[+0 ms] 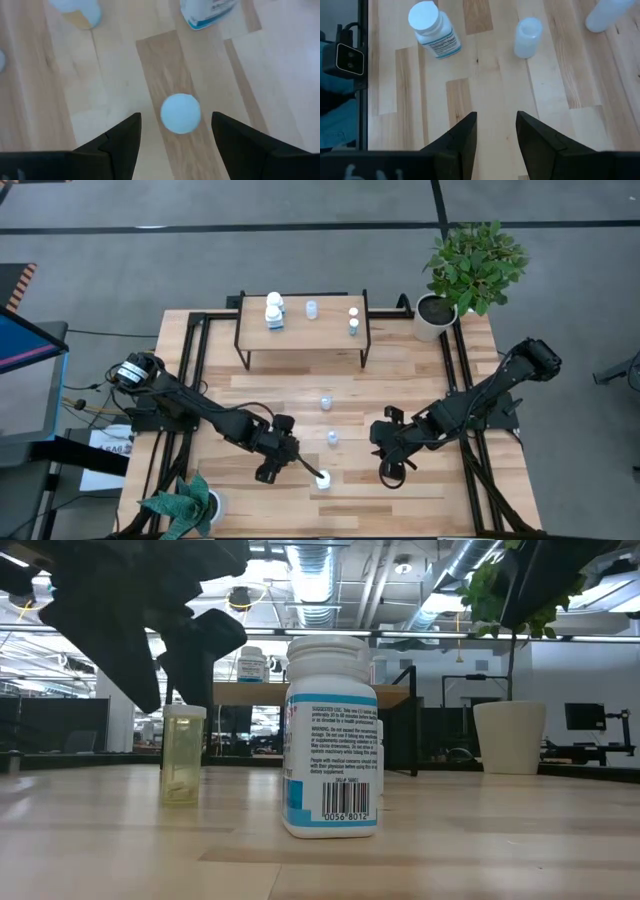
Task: Pick and place medicine bottles onto shelf by color
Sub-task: Put the yellow pill bottle on the shelf
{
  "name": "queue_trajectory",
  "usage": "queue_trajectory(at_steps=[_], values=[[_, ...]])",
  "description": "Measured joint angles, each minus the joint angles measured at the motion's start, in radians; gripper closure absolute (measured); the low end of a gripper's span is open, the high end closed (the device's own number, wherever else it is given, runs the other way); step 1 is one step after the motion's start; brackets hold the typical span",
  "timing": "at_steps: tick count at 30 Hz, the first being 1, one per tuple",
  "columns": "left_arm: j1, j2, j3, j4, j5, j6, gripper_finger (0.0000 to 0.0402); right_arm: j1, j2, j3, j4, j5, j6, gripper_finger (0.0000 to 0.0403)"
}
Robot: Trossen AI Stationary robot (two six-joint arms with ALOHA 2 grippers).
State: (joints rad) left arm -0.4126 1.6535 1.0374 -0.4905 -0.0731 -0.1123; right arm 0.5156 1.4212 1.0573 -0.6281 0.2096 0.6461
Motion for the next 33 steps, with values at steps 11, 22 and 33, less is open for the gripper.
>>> queue_trajectory(at_steps=[11,22,33], values=[[-0.004,0.073,0.0,0.041,0.015,0.0,0.0173,0.0,0.0,0.0,-0.005,0.0,0.0,0.0243],[-0.004,0.079,0.042,0.007,0.016,0.043,0.0173,0.0,0.0,0.0,-0.008,0.0,0.0,0.0243],[-0.004,0.079,0.049,-0.01,0.009,0.049,0.0183,0.0,0.0,0.0,-0.007,0.0,0.0,0.0243]])
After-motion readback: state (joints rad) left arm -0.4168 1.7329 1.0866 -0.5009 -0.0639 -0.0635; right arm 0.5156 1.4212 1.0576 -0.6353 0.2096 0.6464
